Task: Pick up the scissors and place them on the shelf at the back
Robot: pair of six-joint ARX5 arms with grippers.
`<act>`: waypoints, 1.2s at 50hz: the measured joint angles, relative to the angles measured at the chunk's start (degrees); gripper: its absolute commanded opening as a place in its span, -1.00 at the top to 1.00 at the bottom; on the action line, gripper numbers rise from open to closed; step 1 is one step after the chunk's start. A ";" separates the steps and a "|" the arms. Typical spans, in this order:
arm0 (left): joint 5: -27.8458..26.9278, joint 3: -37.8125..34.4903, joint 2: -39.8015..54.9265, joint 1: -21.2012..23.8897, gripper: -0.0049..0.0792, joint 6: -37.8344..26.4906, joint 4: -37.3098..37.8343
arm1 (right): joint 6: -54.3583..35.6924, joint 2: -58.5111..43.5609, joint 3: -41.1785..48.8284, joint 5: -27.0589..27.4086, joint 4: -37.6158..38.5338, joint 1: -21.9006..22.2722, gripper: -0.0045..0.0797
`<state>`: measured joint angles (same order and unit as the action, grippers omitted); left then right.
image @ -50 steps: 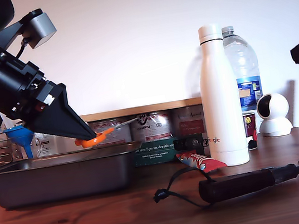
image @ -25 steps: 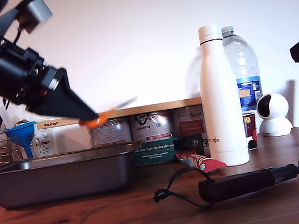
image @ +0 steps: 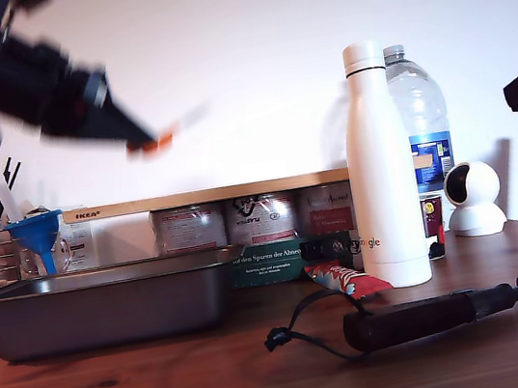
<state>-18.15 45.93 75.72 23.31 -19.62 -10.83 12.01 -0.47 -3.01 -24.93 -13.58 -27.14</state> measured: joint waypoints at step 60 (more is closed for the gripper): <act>3.74 54.05 35.43 -4.63 0.94 0.00 33.22 | 0.00 0.00 0.00 0.00 -0.79 0.00 0.92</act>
<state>-14.41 99.98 111.15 18.68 -19.62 22.39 12.01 -0.47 -3.01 -24.93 -14.37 -27.14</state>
